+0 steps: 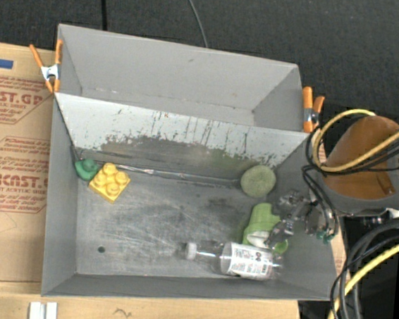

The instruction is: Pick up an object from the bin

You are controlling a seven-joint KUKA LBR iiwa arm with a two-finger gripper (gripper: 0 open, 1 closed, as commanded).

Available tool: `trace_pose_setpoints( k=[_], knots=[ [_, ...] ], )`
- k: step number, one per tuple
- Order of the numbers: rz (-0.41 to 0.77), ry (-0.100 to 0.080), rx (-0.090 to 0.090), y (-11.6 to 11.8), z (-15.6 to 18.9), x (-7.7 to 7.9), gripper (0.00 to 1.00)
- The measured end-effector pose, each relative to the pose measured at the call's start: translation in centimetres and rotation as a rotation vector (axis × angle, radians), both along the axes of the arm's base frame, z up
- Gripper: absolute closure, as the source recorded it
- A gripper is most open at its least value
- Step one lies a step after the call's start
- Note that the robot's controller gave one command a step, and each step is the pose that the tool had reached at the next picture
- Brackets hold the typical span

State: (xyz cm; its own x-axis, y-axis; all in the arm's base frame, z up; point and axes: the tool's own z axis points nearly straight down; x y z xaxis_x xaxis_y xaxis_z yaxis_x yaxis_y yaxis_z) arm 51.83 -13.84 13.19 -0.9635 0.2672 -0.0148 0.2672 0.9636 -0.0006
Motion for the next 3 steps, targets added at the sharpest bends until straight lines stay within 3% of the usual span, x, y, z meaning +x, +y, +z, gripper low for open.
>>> trace_pose_setpoints(
  k=[3],
  knots=[
    [-0.001, 0.001, 0.0, 0.0, -0.04, -0.03, 1.0]
  ],
)
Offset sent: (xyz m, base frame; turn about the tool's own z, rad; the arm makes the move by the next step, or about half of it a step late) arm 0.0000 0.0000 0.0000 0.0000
